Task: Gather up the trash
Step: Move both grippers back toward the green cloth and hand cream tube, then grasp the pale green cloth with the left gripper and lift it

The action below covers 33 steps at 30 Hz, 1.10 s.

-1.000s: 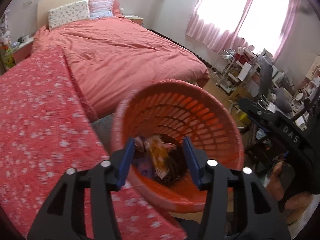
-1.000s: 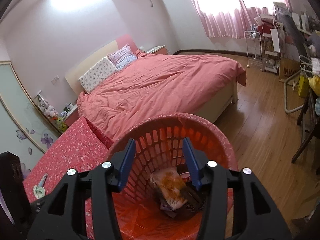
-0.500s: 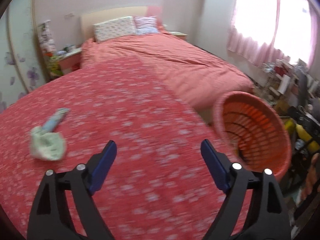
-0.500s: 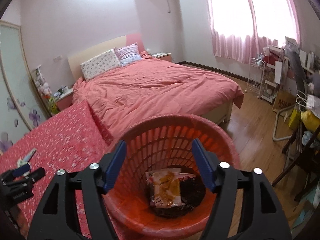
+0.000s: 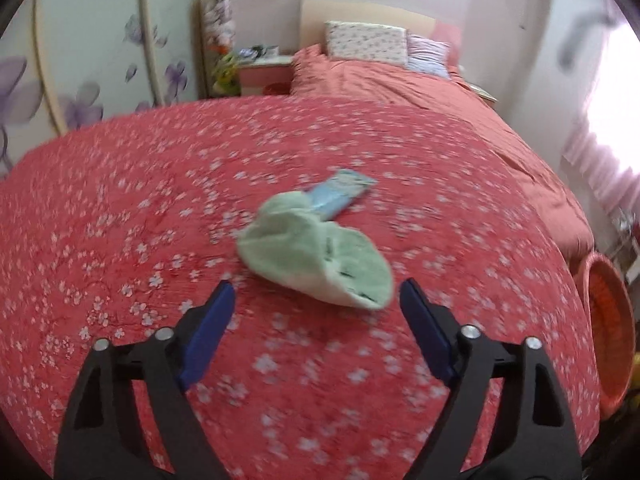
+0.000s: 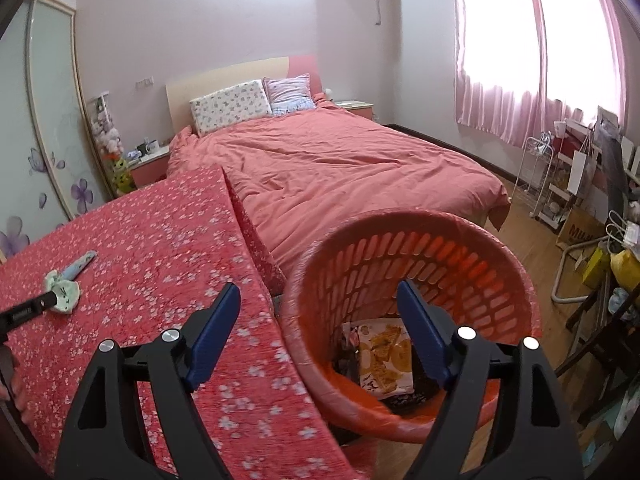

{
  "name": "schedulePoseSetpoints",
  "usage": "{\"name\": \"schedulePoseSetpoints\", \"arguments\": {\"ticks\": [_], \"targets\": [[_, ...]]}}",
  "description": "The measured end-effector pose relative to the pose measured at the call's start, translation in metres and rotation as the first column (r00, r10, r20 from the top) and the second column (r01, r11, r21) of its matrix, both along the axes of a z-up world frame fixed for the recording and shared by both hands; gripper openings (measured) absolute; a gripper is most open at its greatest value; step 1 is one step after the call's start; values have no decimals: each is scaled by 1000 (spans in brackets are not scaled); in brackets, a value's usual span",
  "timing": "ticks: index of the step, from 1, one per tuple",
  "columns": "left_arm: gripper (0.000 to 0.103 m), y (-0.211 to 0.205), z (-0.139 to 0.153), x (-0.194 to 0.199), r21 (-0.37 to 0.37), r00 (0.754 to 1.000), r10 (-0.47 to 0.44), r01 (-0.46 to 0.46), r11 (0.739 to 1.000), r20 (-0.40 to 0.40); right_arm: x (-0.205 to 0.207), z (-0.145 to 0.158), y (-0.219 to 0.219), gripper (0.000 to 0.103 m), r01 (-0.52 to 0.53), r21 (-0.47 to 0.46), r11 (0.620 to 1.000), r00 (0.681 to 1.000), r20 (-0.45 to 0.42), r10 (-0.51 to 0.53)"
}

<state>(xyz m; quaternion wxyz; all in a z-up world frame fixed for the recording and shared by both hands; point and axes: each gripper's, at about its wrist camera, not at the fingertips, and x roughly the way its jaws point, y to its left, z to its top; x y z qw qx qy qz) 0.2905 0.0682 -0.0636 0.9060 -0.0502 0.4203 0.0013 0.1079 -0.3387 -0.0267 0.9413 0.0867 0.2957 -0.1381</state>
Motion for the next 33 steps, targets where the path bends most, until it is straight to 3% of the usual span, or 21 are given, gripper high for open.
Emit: {"name": "schedulePoseSetpoints", "arguments": {"ticks": [8,11,13,16,24,33], "targets": [[65,0,-11,19,-26,999,8,-9,1000,-39,9,0,24,80,-41,3,999,999,-27,41],[46,0,-17,28,-29,998,25,-27,999,-58,11,0,32,80,-56,-2,998,998,-32,56],[24,3,-18,30,-17,998,37,-38,999,-54,13,0,41,80,-72,-10,997,997,-36,71],[11,15,-18,28,-33,998,33,-35,999,-59,16,2,54,80,-98,-22,995,994,-40,97],[10,81,-9,3,77,998,66,-64,995,-15,31,3,102,80,-218,-14,976,975,-52,217],[11,162,-6,-4,123,987,160,-156,980,-24,60,-3,180,80,-383,28,923,920,-80,384]]}}
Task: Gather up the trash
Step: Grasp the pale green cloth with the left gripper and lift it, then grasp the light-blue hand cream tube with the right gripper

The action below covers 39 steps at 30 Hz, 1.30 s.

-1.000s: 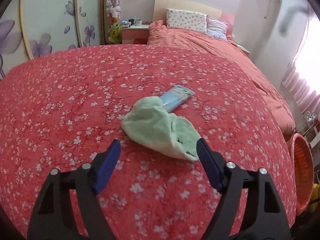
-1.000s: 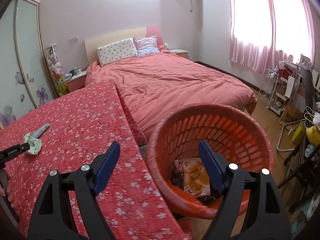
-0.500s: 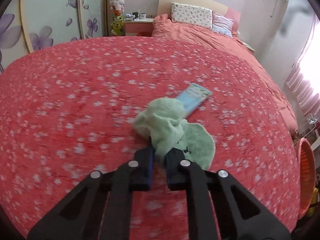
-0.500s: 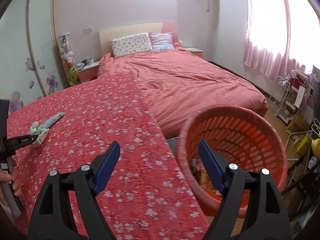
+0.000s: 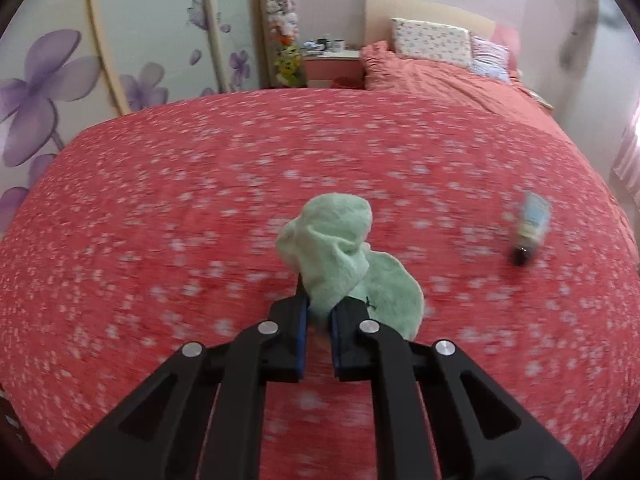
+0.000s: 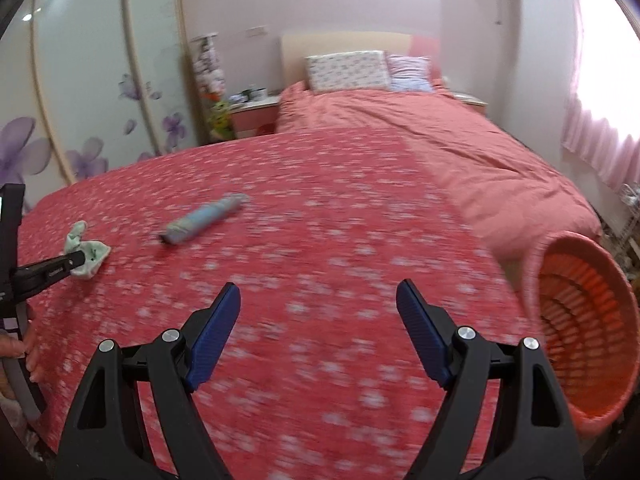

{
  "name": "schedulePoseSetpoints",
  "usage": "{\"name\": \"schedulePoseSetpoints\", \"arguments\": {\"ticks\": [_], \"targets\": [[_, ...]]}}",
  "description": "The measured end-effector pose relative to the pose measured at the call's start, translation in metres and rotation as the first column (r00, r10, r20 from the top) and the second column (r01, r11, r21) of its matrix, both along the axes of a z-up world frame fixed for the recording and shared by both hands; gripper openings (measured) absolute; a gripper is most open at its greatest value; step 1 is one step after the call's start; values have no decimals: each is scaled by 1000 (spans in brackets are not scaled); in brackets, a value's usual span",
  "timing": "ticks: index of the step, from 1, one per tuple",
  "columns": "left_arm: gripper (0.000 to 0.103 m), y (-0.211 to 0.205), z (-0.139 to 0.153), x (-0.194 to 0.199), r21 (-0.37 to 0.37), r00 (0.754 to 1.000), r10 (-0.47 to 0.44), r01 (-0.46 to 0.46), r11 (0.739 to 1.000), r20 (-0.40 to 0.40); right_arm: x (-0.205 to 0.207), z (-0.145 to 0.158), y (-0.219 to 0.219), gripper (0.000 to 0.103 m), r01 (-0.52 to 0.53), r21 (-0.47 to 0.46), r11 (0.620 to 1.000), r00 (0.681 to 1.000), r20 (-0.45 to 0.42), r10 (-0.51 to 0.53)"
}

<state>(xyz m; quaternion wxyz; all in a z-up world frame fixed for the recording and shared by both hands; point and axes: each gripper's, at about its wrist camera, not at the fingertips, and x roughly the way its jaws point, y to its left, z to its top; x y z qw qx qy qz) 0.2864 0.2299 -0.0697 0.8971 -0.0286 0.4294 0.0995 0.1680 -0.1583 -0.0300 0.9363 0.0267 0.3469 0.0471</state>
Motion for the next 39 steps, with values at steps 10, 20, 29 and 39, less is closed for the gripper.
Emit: {"name": "schedulePoseSetpoints", "arguments": {"ticks": [10,20,29,39], "targets": [[30,31,-8,-2,-83,1000,16,-15,996,11,48,-10,68,80,-43,67,997,997,-61,48],[36,36,-9,-5,-114,1000,1,1,993,18,85,-30,119,80,-24,8,1000,991,-130,25],[39,36,-10,-2,-127,1000,-8,11,992,22,91,-36,89,77,129,-100,987,977,-157,-144],[39,39,-11,-5,-140,1000,-8,11,990,27,85,-29,67,64,-32,61,998,989,-142,40]]}}
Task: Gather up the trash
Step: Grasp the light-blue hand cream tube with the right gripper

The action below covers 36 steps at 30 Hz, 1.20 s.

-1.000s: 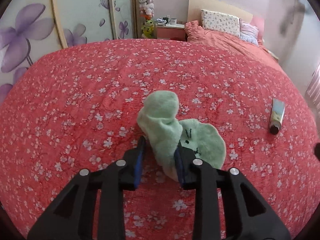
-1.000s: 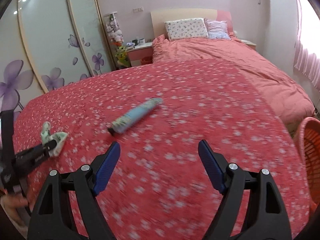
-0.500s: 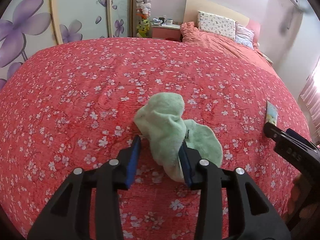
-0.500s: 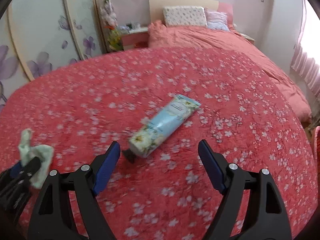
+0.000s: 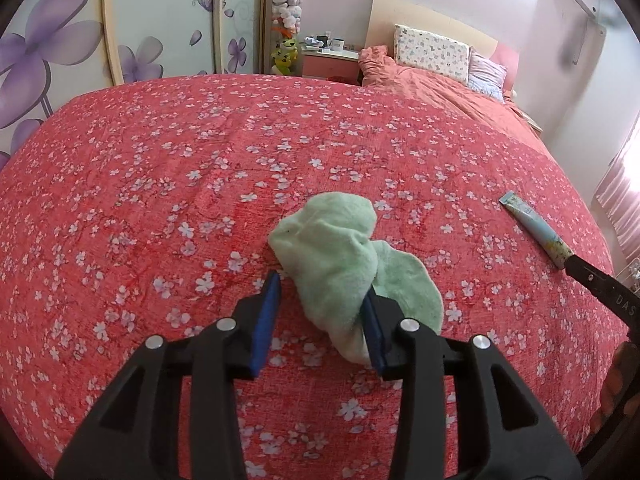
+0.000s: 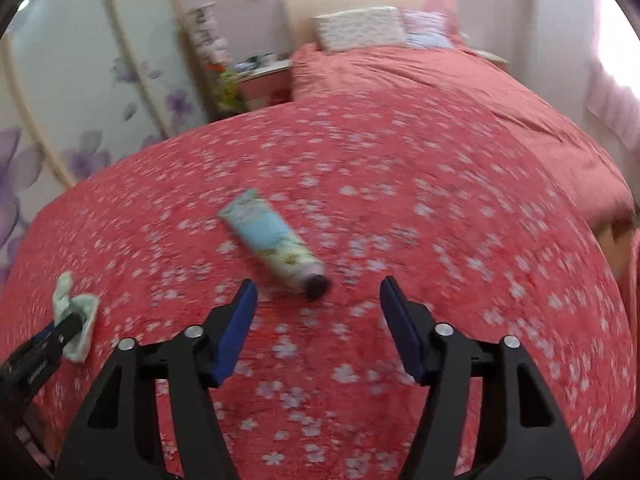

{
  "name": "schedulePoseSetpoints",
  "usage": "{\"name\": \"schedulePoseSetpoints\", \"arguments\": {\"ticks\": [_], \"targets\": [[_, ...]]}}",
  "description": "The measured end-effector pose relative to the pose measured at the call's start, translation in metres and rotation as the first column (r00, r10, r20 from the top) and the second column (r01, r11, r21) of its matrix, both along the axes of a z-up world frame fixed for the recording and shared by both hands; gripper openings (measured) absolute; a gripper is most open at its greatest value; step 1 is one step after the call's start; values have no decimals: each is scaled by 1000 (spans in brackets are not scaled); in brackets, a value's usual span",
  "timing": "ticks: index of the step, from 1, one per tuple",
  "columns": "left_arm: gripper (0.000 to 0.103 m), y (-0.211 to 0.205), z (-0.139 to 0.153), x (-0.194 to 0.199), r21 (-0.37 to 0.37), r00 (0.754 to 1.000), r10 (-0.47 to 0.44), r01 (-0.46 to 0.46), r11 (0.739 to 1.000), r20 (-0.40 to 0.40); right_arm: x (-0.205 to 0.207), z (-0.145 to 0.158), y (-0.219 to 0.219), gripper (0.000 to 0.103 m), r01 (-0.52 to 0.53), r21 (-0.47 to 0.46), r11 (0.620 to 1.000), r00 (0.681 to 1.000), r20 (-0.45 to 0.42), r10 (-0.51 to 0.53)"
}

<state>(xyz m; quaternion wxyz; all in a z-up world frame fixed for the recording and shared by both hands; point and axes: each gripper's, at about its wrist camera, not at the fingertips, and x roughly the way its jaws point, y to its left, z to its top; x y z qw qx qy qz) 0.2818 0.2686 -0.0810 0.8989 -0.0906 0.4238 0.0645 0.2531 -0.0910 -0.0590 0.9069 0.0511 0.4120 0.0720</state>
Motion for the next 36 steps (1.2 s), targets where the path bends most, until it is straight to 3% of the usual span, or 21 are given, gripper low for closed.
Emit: {"name": "schedulePoseSetpoints", "arguments": {"ticks": [7,13,23,29,30,33,36], "targets": [[39,0,0,0,3,1000,0,0,1000,-1,17,-4,23,60,-95,-128,987,995,10,97],[39,1,1,0,5,1000,-1,1,1000,-2,29,-7,22,31,-136,-107,985,991,-35,133],[39,-1,1,0,8,1000,-1,1,1000,-3,30,-8,31,30,-128,-118,985,992,-26,126],[46,-9,2,3,41,1000,-16,17,999,-12,34,-7,31,27,-139,-118,983,990,-27,137],[43,-10,2,3,37,1000,-17,18,999,-10,31,-7,28,27,-136,-108,985,991,-28,134],[22,-9,2,4,16,1000,-18,18,1000,-2,21,-6,14,27,-126,-82,989,992,-28,124],[12,-6,2,2,-19,1000,-22,22,1000,8,10,-5,0,27,-104,-61,993,995,-21,102]]}}
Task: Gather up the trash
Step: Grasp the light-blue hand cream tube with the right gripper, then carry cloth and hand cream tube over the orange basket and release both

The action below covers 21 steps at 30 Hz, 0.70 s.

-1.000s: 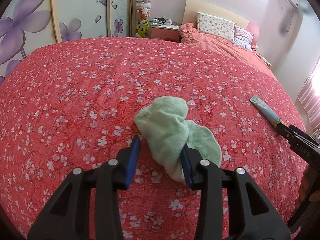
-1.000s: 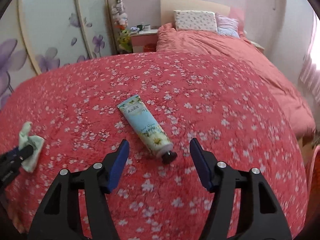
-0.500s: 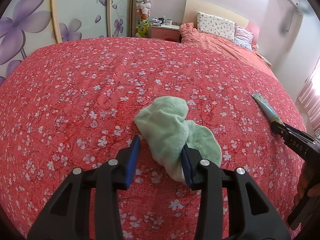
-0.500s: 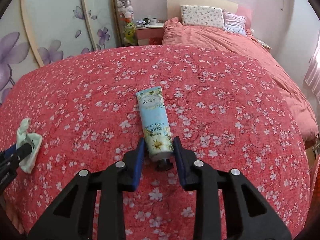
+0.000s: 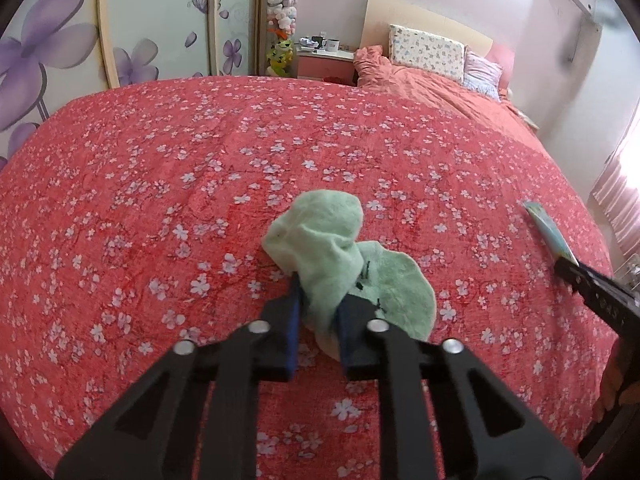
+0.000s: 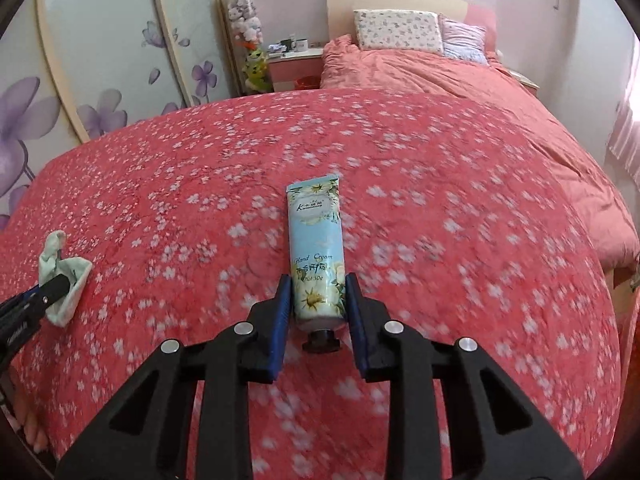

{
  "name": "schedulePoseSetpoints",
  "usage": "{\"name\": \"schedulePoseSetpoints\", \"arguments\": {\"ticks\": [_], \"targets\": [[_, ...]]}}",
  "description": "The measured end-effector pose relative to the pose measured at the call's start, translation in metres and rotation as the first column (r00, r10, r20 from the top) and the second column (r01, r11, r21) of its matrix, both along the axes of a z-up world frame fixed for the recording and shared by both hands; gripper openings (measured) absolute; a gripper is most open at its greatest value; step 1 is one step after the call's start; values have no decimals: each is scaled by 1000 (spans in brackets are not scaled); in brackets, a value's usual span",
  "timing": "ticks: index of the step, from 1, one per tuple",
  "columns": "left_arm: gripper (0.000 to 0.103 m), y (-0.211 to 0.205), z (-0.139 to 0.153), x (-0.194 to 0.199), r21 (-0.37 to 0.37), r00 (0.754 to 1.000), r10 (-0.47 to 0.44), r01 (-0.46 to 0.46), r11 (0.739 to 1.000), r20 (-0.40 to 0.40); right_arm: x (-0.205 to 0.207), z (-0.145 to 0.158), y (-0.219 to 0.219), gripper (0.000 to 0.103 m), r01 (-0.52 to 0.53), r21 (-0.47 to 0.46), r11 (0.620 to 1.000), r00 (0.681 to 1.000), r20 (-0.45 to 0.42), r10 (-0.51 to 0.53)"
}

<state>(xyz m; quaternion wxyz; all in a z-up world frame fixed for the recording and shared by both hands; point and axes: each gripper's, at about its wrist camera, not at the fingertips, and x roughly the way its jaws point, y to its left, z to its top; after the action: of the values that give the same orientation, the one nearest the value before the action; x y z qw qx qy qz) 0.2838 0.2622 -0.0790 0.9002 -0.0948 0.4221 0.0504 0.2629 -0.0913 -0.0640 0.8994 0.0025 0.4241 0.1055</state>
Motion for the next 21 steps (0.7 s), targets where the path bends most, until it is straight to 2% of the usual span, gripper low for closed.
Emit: {"name": "schedulePoseSetpoints", "arguments": {"ticks": [6,15,21], "targets": [[8,8,1,-8,-51,999,-9,11,999,32,-26,5,-22,27,18,30,999,999,31,-19],[8,-13,31,-24,-26,994,-52,55,998,99,-53,21,-46,27,60,61,996,994,91,-65],[8,-53,63,-32,7,982,-115,116,993,146,-71,43,-58,27,94,70,993,980,169,-104]]}}
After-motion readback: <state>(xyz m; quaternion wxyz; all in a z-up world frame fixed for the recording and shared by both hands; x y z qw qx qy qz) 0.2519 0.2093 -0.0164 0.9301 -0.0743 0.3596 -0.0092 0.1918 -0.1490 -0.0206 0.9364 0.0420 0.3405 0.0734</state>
